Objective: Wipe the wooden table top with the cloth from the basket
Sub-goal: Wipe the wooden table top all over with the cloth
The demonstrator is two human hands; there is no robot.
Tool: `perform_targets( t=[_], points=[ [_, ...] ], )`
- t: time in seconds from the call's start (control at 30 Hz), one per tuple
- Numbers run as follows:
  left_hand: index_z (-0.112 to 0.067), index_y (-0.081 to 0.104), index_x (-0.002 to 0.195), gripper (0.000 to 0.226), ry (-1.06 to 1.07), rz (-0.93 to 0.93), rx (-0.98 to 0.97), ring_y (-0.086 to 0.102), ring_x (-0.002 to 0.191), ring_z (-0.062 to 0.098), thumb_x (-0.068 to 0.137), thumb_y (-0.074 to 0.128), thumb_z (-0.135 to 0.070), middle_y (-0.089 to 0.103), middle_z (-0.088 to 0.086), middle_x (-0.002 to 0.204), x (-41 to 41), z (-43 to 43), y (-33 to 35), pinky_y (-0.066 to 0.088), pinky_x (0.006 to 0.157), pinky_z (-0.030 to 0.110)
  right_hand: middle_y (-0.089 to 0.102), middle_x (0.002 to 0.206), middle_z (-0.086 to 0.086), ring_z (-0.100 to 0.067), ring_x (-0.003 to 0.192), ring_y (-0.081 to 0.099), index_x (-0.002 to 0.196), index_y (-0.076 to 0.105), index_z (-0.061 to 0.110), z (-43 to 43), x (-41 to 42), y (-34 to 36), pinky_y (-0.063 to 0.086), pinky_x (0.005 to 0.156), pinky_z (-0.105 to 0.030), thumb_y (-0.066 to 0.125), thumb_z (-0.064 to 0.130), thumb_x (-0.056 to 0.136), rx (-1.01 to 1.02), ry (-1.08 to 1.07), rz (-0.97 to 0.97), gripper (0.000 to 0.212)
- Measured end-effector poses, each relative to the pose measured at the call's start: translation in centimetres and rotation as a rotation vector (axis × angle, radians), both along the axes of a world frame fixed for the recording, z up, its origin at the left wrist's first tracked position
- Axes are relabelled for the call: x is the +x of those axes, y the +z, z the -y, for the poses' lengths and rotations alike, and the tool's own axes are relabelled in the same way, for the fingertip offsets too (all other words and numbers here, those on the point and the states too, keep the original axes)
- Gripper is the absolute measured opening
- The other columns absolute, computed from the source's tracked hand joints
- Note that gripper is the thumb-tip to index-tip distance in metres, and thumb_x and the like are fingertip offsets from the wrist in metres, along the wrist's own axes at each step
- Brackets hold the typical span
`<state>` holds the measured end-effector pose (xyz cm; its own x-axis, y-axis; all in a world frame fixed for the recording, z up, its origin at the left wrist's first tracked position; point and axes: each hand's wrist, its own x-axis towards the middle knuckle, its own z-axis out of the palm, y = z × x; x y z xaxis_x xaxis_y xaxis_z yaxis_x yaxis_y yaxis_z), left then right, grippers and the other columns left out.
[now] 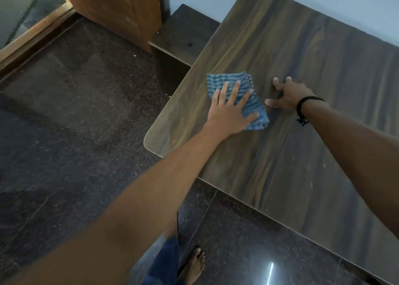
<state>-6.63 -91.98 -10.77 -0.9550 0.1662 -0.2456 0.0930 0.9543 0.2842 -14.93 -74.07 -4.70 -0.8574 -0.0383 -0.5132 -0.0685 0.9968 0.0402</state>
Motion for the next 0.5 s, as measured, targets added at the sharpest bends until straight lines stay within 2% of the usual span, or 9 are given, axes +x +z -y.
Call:
perform_targets(
  t=[0.13,0.23,0.33,0.5],
  points=[
    [-0.041,-0.003,0.160,0.078,-0.030,0.074,-0.017,-0.019,0.153,0.032,0.095,0.021,-0.077,-0.018,0.000,0.168,-7.8,-1.3,1.4,-0.012,0.122,0.050,0.004,0.168,-0.012,-0.038,0.147,0.028,0.162,0.009,0.030,-0.4,-1.0,-0.1,0.031,0.115,-0.045,0.056,0.036,0.101,0.041,0.047,0.018,0.077],
    [-0.041,-0.002,0.160,0.076,-0.054,0.054,-0.019,-0.019,0.153,0.031,0.096,0.020,-0.075,-0.016,0.001,0.168,-7.8,-0.8,1.4,-0.012,0.123,0.050,0.003,0.169,-0.006,-0.035,0.150,0.024,0.160,0.010,0.038,-1.2,-1.4,0.2,0.030,0.117,-0.043,0.047,0.013,0.100,0.066,0.073,0.042,0.075],
    [-0.041,0.002,0.160,0.073,-0.125,0.010,-0.013,-0.014,0.154,0.030,0.097,0.020,-0.073,-0.011,0.000,0.169,-2.6,1.0,1.0,-0.010,0.123,0.048,0.004,0.169,-0.001,-0.034,0.149,0.027,0.159,0.010,0.042,-2.1,-1.7,0.6,0.031,0.116,-0.042,0.039,0.001,0.097,0.085,0.125,0.060,0.079],
    [-0.045,-0.003,0.158,0.071,-0.275,0.003,-0.017,-0.021,0.153,0.027,0.096,0.014,-0.074,-0.016,-0.002,0.168,11.5,5.1,0.7,-0.013,0.123,0.046,0.002,0.169,0.002,-0.035,0.143,0.037,0.158,0.005,0.044,-2.7,-1.1,0.0,0.040,0.106,-0.042,0.047,0.006,0.100,0.125,0.167,0.022,0.081]
  ],
)
